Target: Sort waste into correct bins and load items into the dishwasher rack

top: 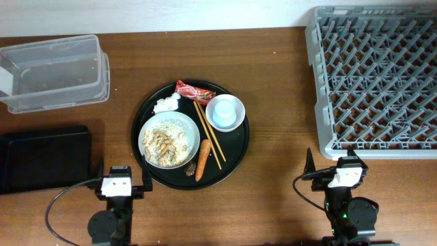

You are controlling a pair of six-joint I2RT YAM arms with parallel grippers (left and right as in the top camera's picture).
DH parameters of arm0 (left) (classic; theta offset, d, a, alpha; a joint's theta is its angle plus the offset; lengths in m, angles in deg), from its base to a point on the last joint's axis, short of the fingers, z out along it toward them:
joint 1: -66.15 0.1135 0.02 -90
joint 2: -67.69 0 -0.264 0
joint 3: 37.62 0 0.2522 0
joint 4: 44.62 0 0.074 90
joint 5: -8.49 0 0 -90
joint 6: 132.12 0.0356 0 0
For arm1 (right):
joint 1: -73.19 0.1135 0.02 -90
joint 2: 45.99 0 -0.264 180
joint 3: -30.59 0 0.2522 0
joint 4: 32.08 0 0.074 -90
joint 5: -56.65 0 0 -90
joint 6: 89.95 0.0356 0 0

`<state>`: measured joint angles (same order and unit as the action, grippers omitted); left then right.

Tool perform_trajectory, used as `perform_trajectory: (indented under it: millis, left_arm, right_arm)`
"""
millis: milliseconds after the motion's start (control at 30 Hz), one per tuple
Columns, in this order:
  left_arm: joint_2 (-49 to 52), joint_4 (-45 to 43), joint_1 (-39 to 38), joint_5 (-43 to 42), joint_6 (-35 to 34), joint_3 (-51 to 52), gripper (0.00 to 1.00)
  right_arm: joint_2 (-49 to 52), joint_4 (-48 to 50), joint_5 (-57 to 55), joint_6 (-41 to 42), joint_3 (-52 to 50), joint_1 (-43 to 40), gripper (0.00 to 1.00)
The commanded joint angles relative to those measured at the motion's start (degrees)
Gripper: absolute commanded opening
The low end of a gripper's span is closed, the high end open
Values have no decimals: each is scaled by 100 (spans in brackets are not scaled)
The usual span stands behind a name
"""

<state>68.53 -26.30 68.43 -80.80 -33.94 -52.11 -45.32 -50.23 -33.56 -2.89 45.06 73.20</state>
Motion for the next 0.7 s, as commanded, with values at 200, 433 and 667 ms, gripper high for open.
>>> perform_trajectory:
  millis: [200, 433, 667]
  left_arm:
    - [-48, 22, 24, 59, 116, 22, 99]
    - [-48, -146, 22, -2227, -1683, 15, 99]
    - [-48, -120, 24, -4555, -2553, 15, 99]
  right_arm:
    - [-35, -31, -50, 57, -39, 35, 98]
    - [-35, -31, -50, 59, -39, 35, 98]
    - [-35, -31, -50, 59, -39, 35, 98]
